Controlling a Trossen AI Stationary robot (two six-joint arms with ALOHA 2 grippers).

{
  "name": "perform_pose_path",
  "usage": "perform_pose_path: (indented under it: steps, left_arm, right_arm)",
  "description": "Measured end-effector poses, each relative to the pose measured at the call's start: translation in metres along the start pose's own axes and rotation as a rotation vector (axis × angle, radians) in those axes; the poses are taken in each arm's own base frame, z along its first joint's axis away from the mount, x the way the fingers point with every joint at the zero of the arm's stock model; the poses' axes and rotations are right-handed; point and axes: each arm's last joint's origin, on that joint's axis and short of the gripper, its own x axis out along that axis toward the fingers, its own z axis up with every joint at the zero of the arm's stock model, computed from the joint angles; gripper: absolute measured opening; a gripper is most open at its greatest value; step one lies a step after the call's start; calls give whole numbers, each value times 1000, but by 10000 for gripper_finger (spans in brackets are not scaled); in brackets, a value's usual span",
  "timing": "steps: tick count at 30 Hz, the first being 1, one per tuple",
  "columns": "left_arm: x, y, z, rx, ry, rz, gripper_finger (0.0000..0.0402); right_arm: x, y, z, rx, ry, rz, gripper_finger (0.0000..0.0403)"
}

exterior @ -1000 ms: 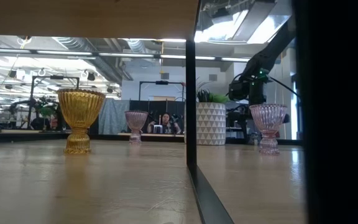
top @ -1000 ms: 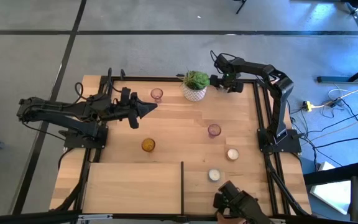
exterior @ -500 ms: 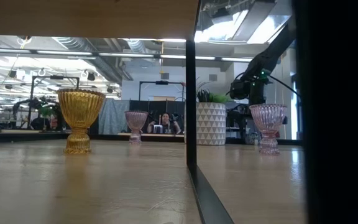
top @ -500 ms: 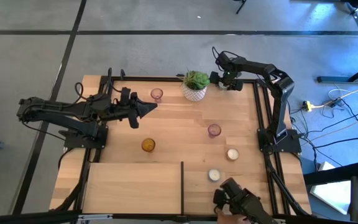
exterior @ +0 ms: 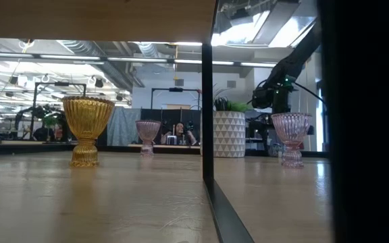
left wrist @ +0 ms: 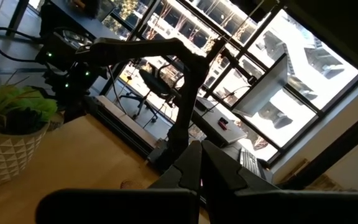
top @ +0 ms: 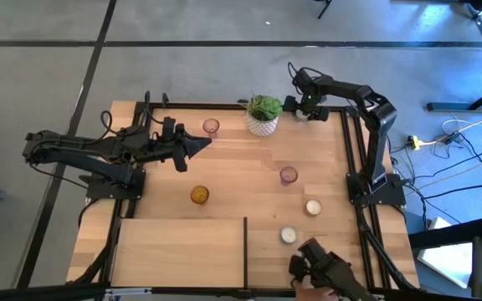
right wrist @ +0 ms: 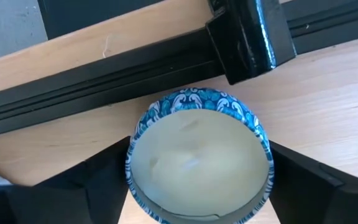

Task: Pick & Place candle stick holders
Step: Put the top blue scented candle on the shelf

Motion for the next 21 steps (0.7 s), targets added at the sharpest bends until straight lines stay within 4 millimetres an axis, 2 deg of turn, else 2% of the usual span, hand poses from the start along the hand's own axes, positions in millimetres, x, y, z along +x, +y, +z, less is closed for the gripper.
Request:
perform_pose_path:
  steps: [5,11,17,21]
  left_arm:
    - [0,0,0,-1,0,0,4]
    - [0,0,0,-8,-1,1,4]
    - [0,0,0,-8,-4,5,4]
    - [0,0,0,-5,-4,5,4]
  right_arm:
    - [7,-1,-1,-25,37,-18,300]
    - [7,-1,-1,-27,37,-25,299]
    - [-4,3,1,-76,88,-69,297]
    - [-19,8,3,-124,101,-80,297]
